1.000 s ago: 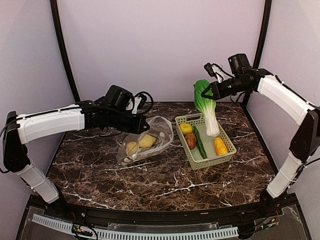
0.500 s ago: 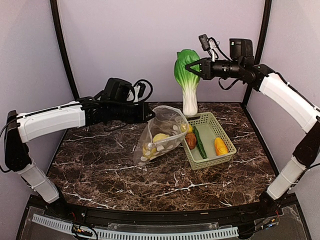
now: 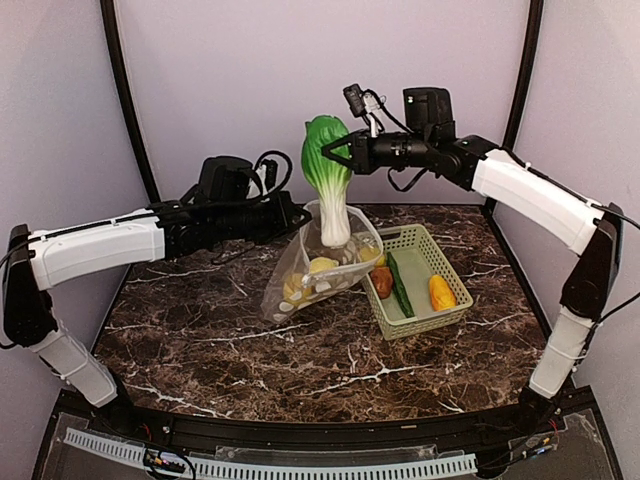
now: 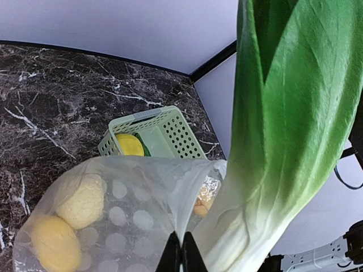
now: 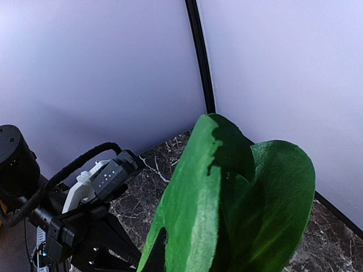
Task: Place the food in the zip-top bag and seal the zipper
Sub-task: Place the fake vegetable in the zipper food storage bag, then adjust the fake vegetable in the zipper food storage bag.
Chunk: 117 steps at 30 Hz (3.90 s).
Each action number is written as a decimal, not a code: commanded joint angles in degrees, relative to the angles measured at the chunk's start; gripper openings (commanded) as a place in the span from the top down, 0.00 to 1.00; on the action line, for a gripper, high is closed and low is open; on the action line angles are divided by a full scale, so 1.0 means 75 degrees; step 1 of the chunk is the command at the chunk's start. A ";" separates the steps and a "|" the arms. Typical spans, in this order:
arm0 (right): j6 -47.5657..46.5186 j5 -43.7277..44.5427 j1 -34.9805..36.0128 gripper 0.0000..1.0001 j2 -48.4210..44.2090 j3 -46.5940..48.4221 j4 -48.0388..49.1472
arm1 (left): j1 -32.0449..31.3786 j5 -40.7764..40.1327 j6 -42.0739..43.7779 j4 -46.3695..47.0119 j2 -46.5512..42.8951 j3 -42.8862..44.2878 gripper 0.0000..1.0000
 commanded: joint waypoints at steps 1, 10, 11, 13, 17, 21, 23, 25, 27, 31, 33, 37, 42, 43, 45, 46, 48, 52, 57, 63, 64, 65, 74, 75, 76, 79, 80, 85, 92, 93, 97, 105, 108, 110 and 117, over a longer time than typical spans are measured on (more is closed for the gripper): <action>0.0403 0.1370 0.0251 1.00 -0.0218 -0.0215 0.0297 | 0.0068 -0.0616 -0.1262 0.1223 -0.0560 -0.0778 0.99; 0.1083 0.2911 0.0920 1.00 0.0167 -0.0227 -0.0206 | 0.0075 -0.1469 -0.2015 0.1993 -0.0617 -0.1222 0.99; 0.1100 0.3054 0.0993 1.00 0.0180 -0.0195 -0.0311 | 0.0079 -0.1525 -0.2054 0.2049 -0.0659 -0.1299 0.99; 0.1258 0.3244 0.1110 0.94 0.0174 -0.0195 -0.0477 | 0.0082 -0.1724 -0.2137 0.2094 -0.0743 -0.1415 0.99; 0.1525 0.2927 0.1218 0.72 0.0092 -0.0578 -0.0579 | 0.0119 -0.2008 -0.2188 0.2188 -0.0906 -0.1629 0.99; 0.1106 0.1873 0.1161 0.17 -0.0142 -0.0685 -0.0730 | 0.0203 -0.2183 -0.2137 0.2229 -0.1064 -0.1858 0.99; 0.0688 0.1078 0.1005 0.02 -0.0290 -0.0637 -0.0884 | 0.0275 -0.2189 -0.2116 0.2248 -0.1137 -0.1981 0.99; 0.0393 0.0540 0.0711 0.01 -0.0463 -0.0617 -0.1148 | 0.0345 -0.2155 -0.2065 0.2268 -0.1219 -0.2102 0.99; 0.0122 0.0093 0.0254 0.01 -0.0649 -0.0724 -0.1194 | 0.0385 -0.2150 -0.1932 0.2297 -0.1298 -0.2215 0.99; -0.0209 -0.0224 -0.0498 0.01 -0.0910 -0.1182 -0.1057 | 0.0417 -0.2074 -0.1633 0.2315 -0.1379 -0.2332 0.99; -0.0486 -0.0708 -0.0706 0.01 -0.0892 -0.1415 -0.1004 | 0.0420 -0.2007 -0.1570 0.2332 -0.1397 -0.2370 0.99; -0.0964 -0.1189 -0.0728 0.13 -0.0425 -0.1322 -0.1672 | 0.0425 -0.1736 -0.1407 0.2431 -0.1364 -0.2331 0.99; -0.0923 -0.1648 -0.0718 0.34 0.0274 -0.1436 -0.2257 | 0.0428 -0.1502 -0.1272 0.2524 -0.1397 -0.2294 0.99; -0.0916 -0.1698 -0.0720 0.38 0.0368 -0.1488 -0.2312 | 0.0431 -0.1494 -0.1261 0.2528 -0.1419 -0.2293 0.99; -0.0943 -0.1845 -0.0705 0.41 0.0541 -0.1572 -0.2419 | 0.0438 -0.1469 -0.1232 0.2512 -0.1463 -0.2299 0.99; -0.0948 -0.1954 -0.0698 0.43 0.0607 -0.1587 -0.2467 | 0.0434 -0.1450 -0.1213 0.2509 -0.1488 -0.2298 0.99; -0.0956 -0.2106 -0.0664 0.44 0.0732 -0.1598 -0.2602 | 0.0432 -0.1423 -0.1195 0.2497 -0.1525 -0.2306 0.99; -0.1259 -0.2497 -0.0528 0.37 0.0726 -0.1713 -0.2704 | 0.0432 -0.1350 -0.1154 0.2473 -0.1533 -0.2273 0.99; -0.1617 -0.1770 -0.0279 0.45 0.0588 -0.1628 -0.2913 | 0.0432 -0.1160 -0.1115 0.2458 -0.1477 -0.2296 0.99; -0.3160 -0.0988 0.0238 0.57 0.0033 -0.1288 -0.3249 | 0.0432 -0.0711 -0.0911 0.2238 -0.1398 -0.2237 0.99; -0.3255 -0.0845 0.0319 0.59 -0.0024 -0.1304 -0.3246 | 0.0432 -0.0659 -0.0875 0.2190 -0.1366 -0.2230 0.99; -0.3315 -0.0748 0.0416 0.60 -0.0044 -0.1318 -0.3270 | 0.0432 -0.0486 -0.0834 0.2166 -0.1351 -0.2234 0.99; -0.3613 -0.0188 0.1039 0.36 -0.0357 -0.1524 -0.3480 | 0.0432 0.0027 -0.0720 0.1892 -0.1283 -0.2329 0.99; -0.3668 -0.0118 0.1174 0.34 -0.0336 -0.1520 -0.3506 | 0.0432 0.0032 -0.0721 0.1901 -0.1285 -0.2340 0.99; -0.3724 0.0003 0.1311 0.29 -0.0291 -0.1519 -0.3524 | 0.0432 0.0027 -0.0731 0.1910 -0.1287 -0.2355 0.99; -0.3761 0.0492 0.1601 0.22 -0.0067 -0.1520 -0.3488 | 0.0432 0.0039 -0.0761 0.1946 -0.1278 -0.2382 0.99; -0.3714 0.0626 0.1644 0.21 0.0036 -0.1536 -0.3448 | 0.0432 0.0055 -0.0776 0.1950 -0.1284 -0.2386 0.99; -0.3498 0.1553 0.1675 0.19 0.0499 -0.1471 -0.3183 | 0.0432 0.0097 -0.0725 0.1879 -0.1360 -0.2371 0.99; -0.3529 0.2411 0.1686 0.24 0.1005 -0.1399 -0.3162 | 0.0432 0.0052 -0.0612 0.1760 -0.1426 -0.2375 0.99; -0.3535 0.2465 0.1687 0.24 0.1069 -0.1405 -0.3163 | 0.0432 0.0050 -0.0609 0.1754 -0.1416 -0.2381 0.99; -0.3562 0.2562 0.1687 0.45 0.1360 -0.1409 -0.3181 | 0.0449 0.0114 -0.0605 0.1755 -0.1348 -0.2360 0.99; -0.3652 0.1952 0.1567 0.85 0.0778 -0.1250 -0.3185 | 0.0511 0.0496 -0.0405 0.1449 -0.1123 -0.2169 0.99; -0.3615 0.1274 0.1490 0.81 0.0517 -0.1318 -0.3257 | 0.0514 0.0574 -0.0337 0.1379 -0.1068 -0.2138 0.99; -0.3552 0.1062 0.1488 0.62 0.0516 -0.1284 -0.3361 | 0.0520 0.0611 -0.0299 0.1360 -0.1033 -0.2121 0.99; -0.3220 0.0584 0.1319 0.66 0.0828 -0.1076 -0.3698 | 0.0514 0.0741 -0.0284 0.1335 -0.0896 -0.2005 0.99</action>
